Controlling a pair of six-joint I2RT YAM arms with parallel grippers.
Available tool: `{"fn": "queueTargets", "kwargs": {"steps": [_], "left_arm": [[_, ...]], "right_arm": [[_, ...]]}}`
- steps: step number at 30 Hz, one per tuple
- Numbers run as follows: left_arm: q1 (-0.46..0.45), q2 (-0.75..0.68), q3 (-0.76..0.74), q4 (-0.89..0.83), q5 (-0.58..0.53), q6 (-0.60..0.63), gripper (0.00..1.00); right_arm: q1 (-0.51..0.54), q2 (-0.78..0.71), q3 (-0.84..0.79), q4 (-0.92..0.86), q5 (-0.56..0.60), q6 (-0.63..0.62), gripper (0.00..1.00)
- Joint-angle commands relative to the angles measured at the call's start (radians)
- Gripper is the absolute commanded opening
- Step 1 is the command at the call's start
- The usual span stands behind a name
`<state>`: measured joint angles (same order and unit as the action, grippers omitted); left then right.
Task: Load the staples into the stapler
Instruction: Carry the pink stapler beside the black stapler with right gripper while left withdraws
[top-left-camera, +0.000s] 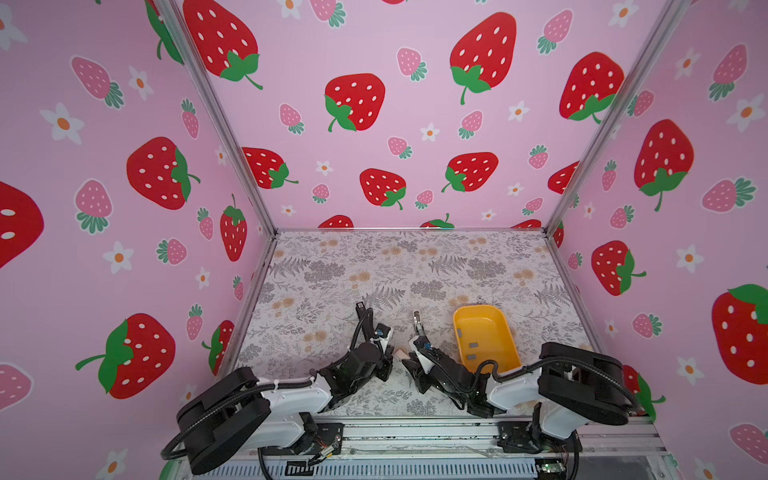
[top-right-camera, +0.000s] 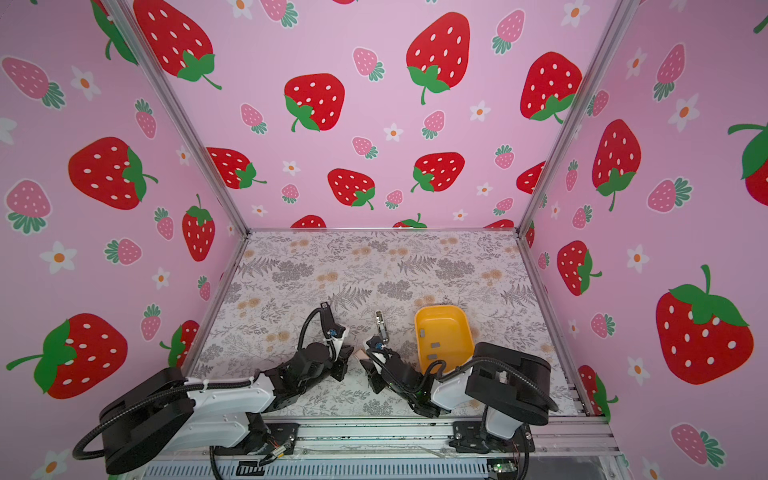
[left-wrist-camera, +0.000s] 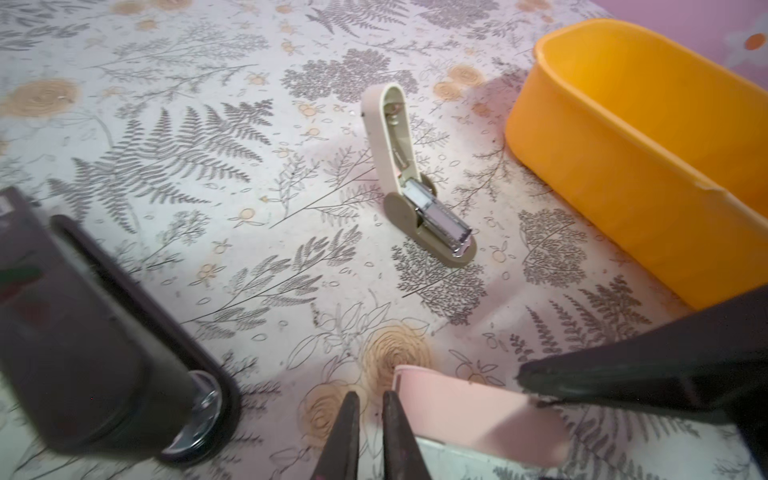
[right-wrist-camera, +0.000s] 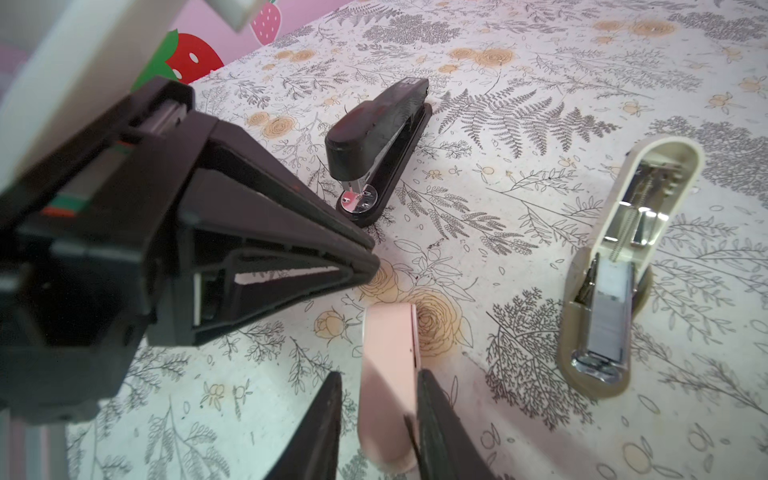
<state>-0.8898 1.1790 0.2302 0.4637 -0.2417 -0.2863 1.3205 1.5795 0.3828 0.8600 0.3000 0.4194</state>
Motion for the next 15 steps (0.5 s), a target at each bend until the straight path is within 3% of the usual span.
{"fn": "queueTargets", "kwargs": {"steps": [1,4,8,15], "left_arm": [[-0.003,-0.096,0.069,-0.213,-0.104,-0.059,0.16],[-0.002,-0.193,0.115,-0.371,-0.172,-0.107,0.19],[-0.001,-0.331,0.183,-0.584,-0.303,-0.164,0.23],[0.003,-0.476,0.19,-0.718,-0.443,-0.177,0.52]], "right_arm": [[0.006,-0.045,0.028,-0.098,-0.017,-0.026,0.42],[0.006,-0.036,0.039,-0.106,-0.025,-0.023,0.51],[0.006,0.02,0.059,-0.11,-0.009,-0.003,0.54],[0.006,0.119,0.107,-0.124,-0.003,0.016,0.55]]}}
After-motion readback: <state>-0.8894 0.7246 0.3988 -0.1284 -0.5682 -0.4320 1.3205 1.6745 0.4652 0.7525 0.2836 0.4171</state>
